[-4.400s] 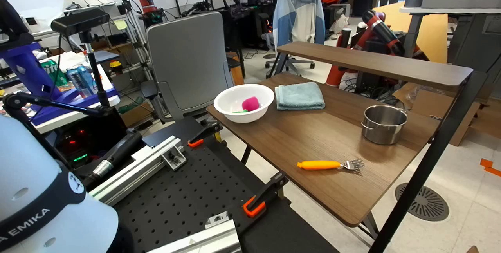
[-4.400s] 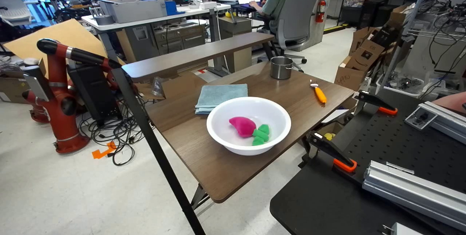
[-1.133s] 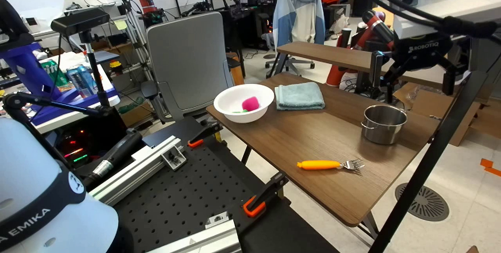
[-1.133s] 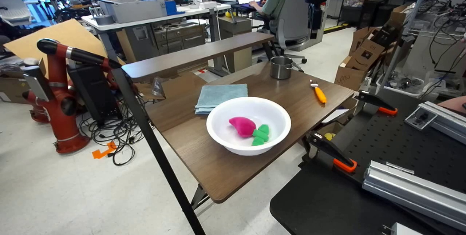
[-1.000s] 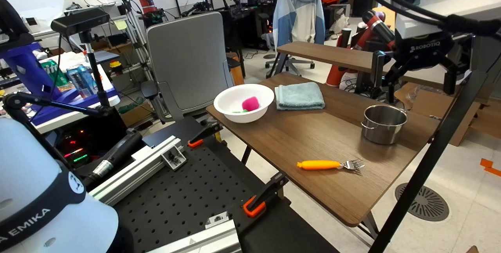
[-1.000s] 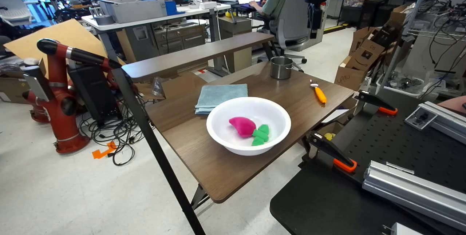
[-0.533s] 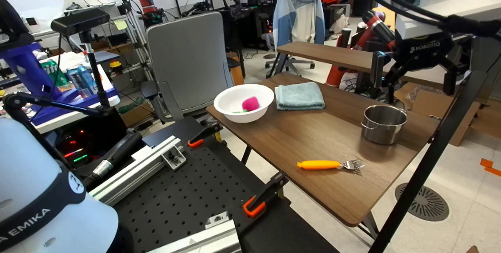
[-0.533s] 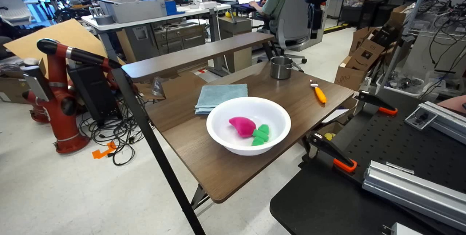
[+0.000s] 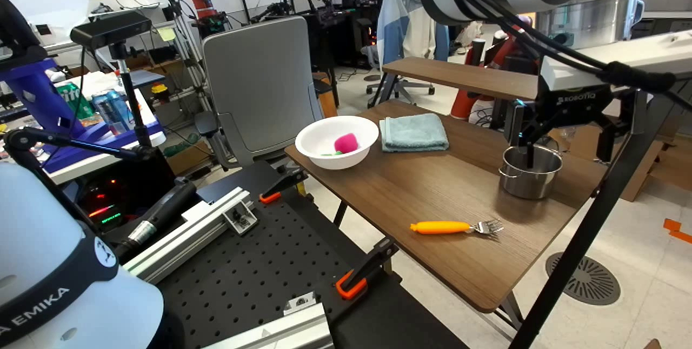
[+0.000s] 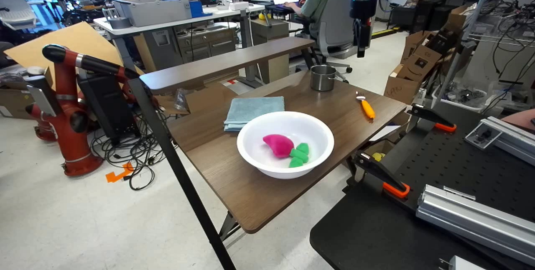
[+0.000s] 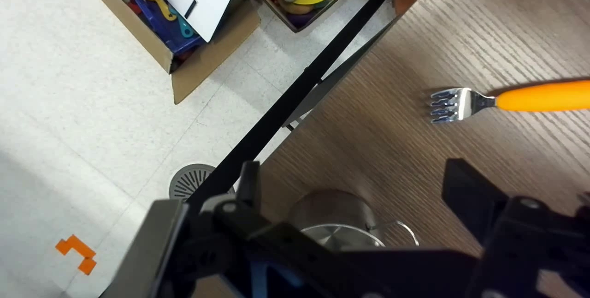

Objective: Move the silver pot to the left

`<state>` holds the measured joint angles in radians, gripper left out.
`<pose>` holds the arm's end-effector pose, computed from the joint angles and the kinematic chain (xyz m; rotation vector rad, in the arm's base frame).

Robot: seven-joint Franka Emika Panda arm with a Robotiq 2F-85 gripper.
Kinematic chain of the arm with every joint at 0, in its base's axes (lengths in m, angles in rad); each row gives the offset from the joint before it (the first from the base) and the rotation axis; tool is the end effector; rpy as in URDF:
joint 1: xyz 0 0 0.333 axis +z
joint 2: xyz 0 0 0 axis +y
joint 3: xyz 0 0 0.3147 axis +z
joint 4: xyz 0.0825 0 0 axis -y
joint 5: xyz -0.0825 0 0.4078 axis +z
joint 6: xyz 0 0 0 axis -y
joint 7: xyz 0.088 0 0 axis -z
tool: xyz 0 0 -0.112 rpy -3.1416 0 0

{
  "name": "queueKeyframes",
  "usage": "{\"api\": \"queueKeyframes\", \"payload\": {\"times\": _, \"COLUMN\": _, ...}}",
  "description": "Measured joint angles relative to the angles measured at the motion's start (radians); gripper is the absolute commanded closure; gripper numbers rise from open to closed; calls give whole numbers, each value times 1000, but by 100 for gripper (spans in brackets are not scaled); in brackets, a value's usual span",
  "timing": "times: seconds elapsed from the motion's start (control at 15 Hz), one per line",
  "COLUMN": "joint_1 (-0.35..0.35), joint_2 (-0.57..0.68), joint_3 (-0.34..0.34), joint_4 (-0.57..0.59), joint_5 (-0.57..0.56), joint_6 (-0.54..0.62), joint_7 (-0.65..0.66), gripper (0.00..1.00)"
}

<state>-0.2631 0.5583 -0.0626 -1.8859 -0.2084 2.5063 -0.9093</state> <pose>0.6229 -0.2078 0.1909 2.7628 1.1009 -0.0656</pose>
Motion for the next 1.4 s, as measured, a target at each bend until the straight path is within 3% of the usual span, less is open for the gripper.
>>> {"api": "queueKeyframes", "payload": {"times": 0.4, "joint_1": -52, "joint_2": 117, "joint_3": 34, "joint_4": 86, "joint_5": 25, "joint_6": 38, "joint_7": -101, "gripper": 0}}
{"api": "queueKeyframes", "payload": {"times": 0.73, "joint_1": -56, "joint_2": 210, "joint_3": 68, "joint_4": 159, "joint_5": 24, "joint_6": 67, "joint_7": -176, "gripper": 0}}
{"api": "queueKeyframes", "payload": {"times": 1.4, "joint_1": -79, "joint_2": 275, "joint_3": 80, "joint_4": 204, "joint_5": 22, "joint_6": 87, "joint_7": -431, "gripper": 0}}
